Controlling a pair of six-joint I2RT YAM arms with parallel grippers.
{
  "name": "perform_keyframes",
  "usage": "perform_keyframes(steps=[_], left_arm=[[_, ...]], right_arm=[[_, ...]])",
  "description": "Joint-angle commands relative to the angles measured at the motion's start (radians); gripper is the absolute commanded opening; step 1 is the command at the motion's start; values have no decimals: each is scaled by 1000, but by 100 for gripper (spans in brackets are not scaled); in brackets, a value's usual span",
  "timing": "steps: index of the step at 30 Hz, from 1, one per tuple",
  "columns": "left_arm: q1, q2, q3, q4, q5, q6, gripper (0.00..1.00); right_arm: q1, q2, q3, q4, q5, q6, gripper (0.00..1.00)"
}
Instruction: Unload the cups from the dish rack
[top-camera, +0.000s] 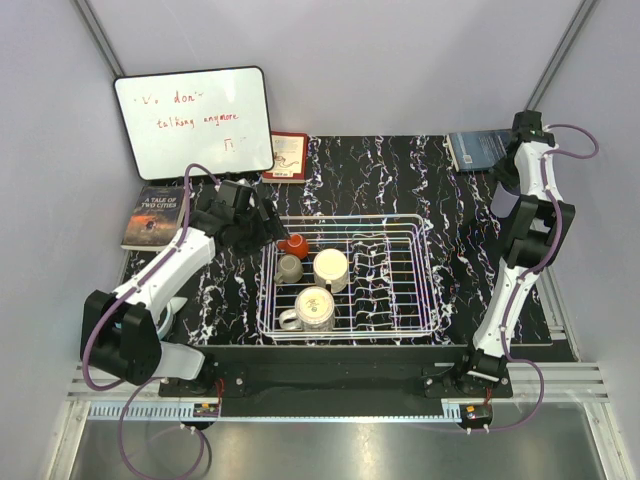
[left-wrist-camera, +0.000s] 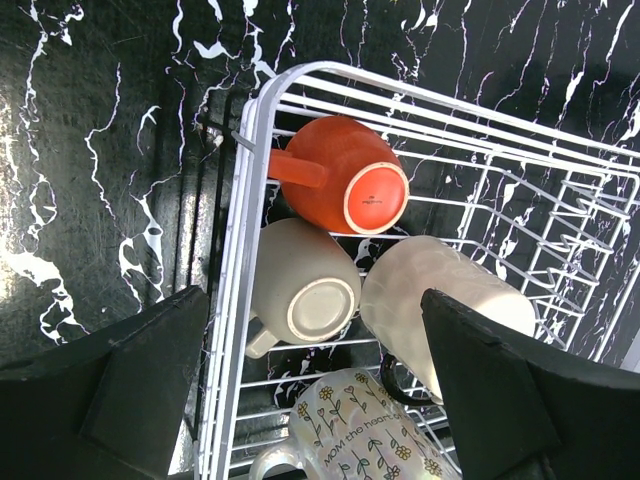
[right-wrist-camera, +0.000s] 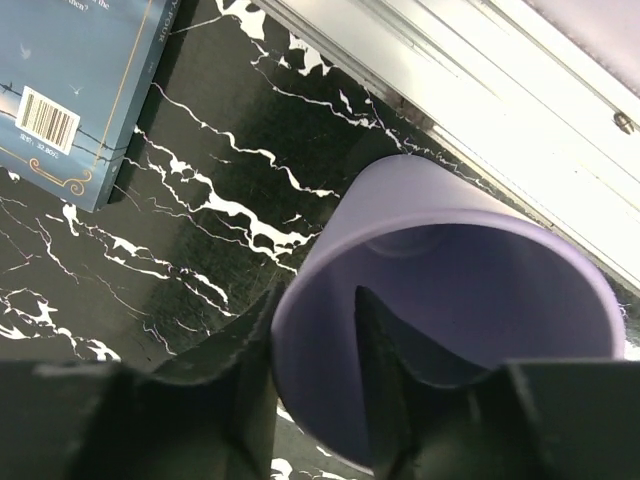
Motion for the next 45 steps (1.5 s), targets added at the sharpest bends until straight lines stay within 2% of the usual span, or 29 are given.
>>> perform_keyframes(steps=[1, 3, 5, 8, 11, 17, 20, 23, 24, 25, 26, 28, 29, 30, 32, 37, 45], left_arm=[[-7, -52, 32, 14, -19, 16, 91], [-9, -59, 32, 12, -22, 19, 91], [-12, -68, 34, 11, -25, 22, 91], [-13, -80, 36, 6, -41, 32, 91], [-15, -89, 37, 3, -53, 38, 91], [-25, -106, 40, -3, -71, 55, 91], [-53, -117, 52, -17, -97, 90, 92], [-96, -121, 66, -31, -166, 127, 92], [-111, -121, 75, -32, -189, 143, 92], [-127, -118, 80, -35, -205, 151, 92], [-163, -115, 85, -39, -240, 157, 92], [-221, -103, 97, -46, -272, 182, 92], [-240, -100, 101, -48, -300, 190, 92], [-258, -100, 103, -52, -314, 200, 92], [-301, -100, 111, -72, -341, 206, 92], [-355, -150, 69, -105, -358, 179, 91], [-447, -275, -10, -133, -377, 124, 89]], right_arm=[[6, -89, -6, 5, -13, 16, 45], [6, -112, -3, 5, -23, 24, 48], [6, -141, 3, 3, -32, 39, 55], [6, -181, 28, 3, -43, 63, 71], [6, -218, 51, -2, -50, 85, 82], [28, -336, 80, -48, -59, 119, 88], [104, -423, 92, -58, -41, 90, 88], [293, -523, 68, -51, 29, 15, 90], [349, -549, 20, -37, 95, -30, 92], [470, -608, -16, -28, 129, -44, 93], [517, -644, -131, -6, 146, -51, 95], [598, -755, -274, 75, 87, -20, 100], [603, -793, -416, 104, 36, 3, 100], [611, -831, -481, 150, -31, 33, 100], [664, -946, -625, 182, -17, 27, 100], [756, -1130, -733, 146, 72, -33, 100], [816, -1278, -876, 94, 37, -42, 100]])
